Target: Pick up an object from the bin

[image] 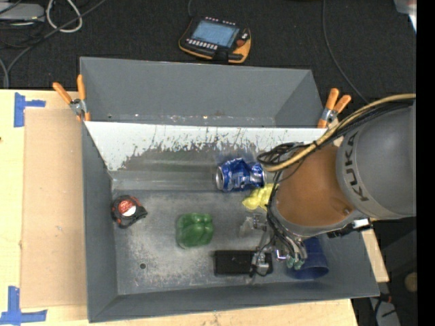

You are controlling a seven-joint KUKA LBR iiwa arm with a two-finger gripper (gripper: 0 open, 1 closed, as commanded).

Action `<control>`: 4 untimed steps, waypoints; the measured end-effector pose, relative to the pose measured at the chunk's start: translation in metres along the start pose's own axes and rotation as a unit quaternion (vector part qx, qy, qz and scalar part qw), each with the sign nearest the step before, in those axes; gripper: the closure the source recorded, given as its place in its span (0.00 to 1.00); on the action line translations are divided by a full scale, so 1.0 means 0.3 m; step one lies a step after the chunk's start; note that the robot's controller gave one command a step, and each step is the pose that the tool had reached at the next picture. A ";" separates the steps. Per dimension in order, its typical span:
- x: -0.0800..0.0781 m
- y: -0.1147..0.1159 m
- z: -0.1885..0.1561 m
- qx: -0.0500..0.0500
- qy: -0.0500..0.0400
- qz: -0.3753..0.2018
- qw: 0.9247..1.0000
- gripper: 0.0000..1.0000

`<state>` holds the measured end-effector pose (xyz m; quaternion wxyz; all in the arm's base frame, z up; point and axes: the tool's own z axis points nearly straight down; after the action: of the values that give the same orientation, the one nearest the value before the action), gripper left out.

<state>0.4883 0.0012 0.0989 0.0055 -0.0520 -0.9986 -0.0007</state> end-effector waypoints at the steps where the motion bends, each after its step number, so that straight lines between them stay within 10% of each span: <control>1: 0.030 0.080 0.093 0.001 -0.011 -0.068 0.998 0.00; 2: 0.018 0.051 0.097 0.000 -0.001 -0.053 0.999 1.00; 4: 0.021 0.051 0.075 0.000 0.000 -0.053 0.999 1.00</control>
Offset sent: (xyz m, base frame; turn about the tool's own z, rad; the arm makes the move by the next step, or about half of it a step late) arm -0.0041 0.0151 -0.0289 -0.1021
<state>0.4834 0.0171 0.0766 0.0058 0.0014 -1.0000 -0.0009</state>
